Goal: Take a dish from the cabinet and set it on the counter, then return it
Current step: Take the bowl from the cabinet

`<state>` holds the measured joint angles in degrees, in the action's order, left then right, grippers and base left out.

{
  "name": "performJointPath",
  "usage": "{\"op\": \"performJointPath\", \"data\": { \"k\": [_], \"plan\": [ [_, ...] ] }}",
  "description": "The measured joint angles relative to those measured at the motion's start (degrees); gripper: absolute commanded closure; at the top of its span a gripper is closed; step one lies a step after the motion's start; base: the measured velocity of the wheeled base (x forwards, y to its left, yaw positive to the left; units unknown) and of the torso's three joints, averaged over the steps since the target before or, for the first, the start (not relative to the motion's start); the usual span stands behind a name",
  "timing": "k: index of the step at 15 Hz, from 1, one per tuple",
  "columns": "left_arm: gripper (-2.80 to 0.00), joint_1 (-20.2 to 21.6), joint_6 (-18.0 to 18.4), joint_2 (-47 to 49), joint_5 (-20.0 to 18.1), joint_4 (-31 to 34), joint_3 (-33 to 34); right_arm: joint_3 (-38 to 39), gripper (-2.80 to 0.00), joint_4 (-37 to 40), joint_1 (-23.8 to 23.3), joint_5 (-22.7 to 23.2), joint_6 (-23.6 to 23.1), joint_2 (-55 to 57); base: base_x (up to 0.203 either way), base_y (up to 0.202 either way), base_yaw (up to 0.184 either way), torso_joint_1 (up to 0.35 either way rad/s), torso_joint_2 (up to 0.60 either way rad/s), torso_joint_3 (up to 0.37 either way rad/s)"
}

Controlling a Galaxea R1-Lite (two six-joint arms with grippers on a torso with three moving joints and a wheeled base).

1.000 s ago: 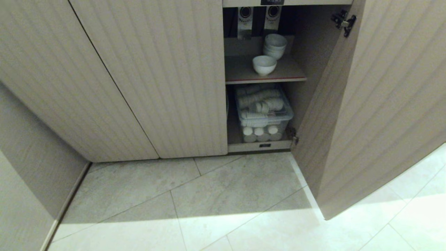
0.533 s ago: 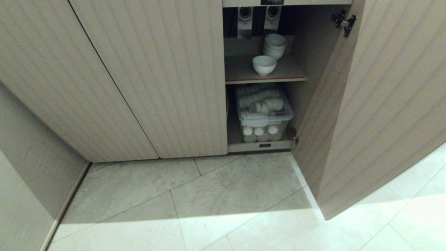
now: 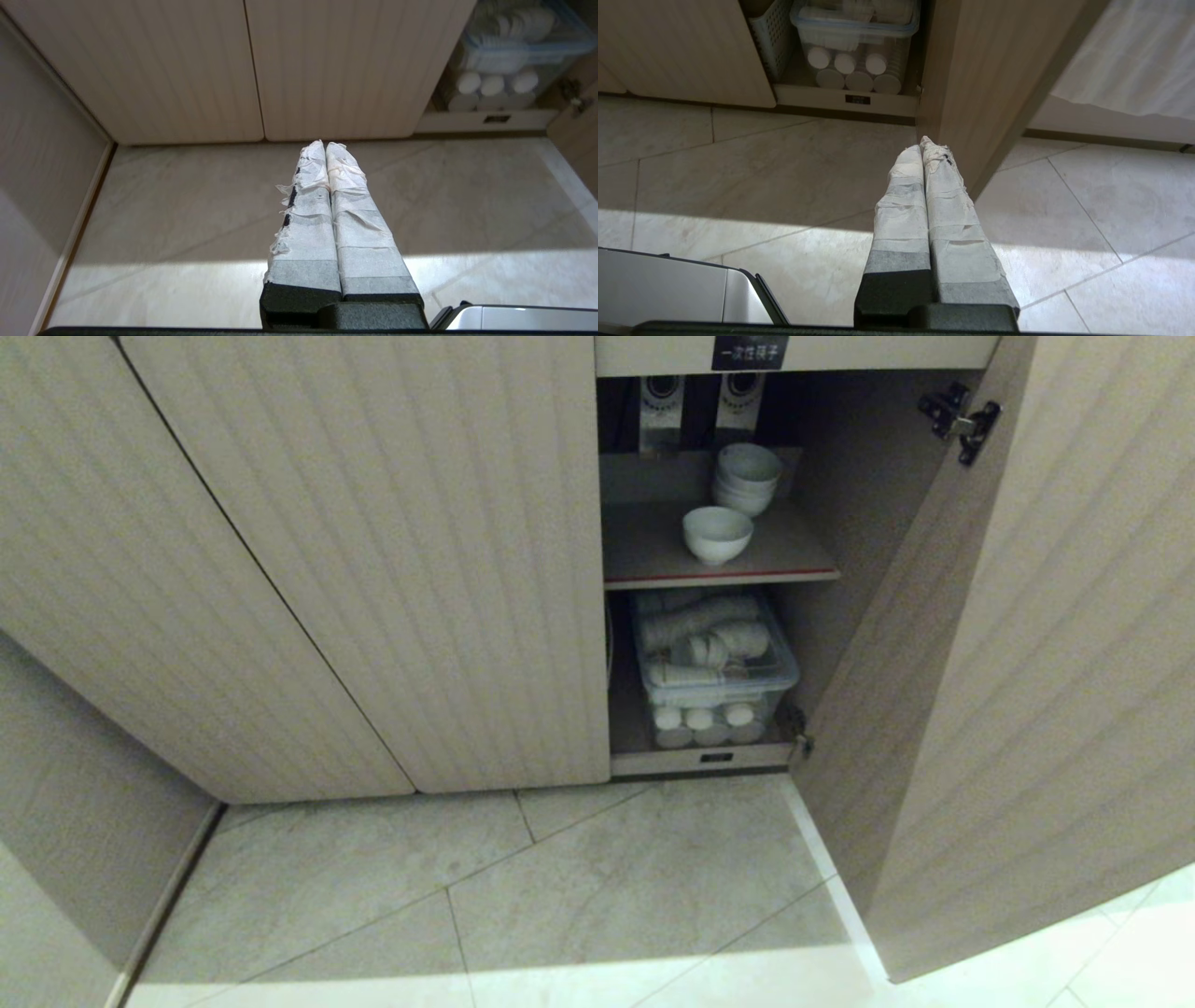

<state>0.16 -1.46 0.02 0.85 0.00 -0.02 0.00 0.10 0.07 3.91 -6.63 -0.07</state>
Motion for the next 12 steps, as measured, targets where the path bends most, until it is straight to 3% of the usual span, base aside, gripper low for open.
{"op": "performJointPath", "data": {
  "k": [12],
  "plan": [
    [0.0, 0.0, -0.02, 0.0, 0.0, 0.0, 0.02, 0.0, 0.0, -0.02, -0.02, 0.0, 0.0, 0.0, 0.195, 0.0, 0.0, 0.004, 0.0, 0.001]
  ]
}}
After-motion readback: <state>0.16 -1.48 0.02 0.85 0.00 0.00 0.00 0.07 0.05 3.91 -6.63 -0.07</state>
